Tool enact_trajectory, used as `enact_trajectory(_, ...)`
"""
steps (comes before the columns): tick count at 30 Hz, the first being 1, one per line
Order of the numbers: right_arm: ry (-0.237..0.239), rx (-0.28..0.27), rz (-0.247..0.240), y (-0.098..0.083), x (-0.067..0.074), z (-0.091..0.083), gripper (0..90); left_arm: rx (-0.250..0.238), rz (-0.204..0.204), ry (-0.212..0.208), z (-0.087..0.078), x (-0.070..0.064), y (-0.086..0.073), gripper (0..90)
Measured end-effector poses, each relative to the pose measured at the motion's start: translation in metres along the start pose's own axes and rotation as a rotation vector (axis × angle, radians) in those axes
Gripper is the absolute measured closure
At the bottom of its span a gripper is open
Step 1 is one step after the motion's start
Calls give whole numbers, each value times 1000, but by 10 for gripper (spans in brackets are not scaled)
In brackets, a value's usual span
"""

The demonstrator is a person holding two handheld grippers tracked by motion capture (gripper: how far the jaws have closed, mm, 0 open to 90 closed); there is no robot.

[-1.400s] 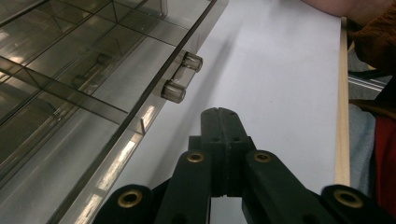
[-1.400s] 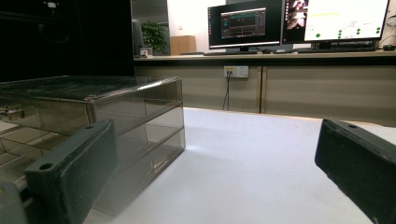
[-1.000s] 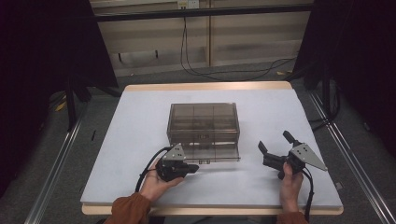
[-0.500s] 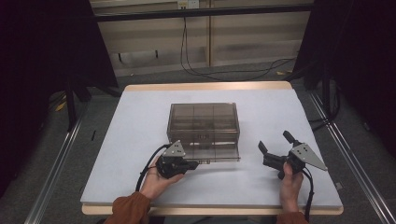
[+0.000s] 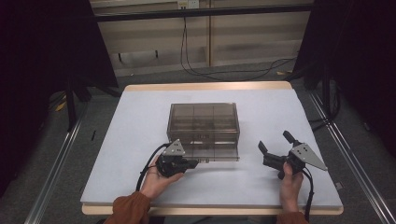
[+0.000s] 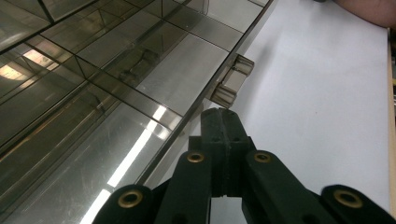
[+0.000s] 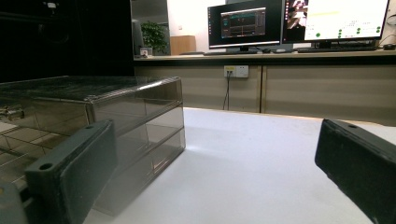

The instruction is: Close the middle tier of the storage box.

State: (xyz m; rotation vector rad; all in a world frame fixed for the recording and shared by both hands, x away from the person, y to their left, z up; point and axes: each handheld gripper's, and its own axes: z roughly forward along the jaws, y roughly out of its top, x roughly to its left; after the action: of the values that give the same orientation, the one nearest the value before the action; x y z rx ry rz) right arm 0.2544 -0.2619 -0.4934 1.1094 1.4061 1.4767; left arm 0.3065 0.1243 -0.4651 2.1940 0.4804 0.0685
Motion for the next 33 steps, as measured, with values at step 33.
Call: enact_trajectory(33, 0, -1, 0, 0, 0, 0, 0, 15, 20, 11, 3, 2, 9, 900)
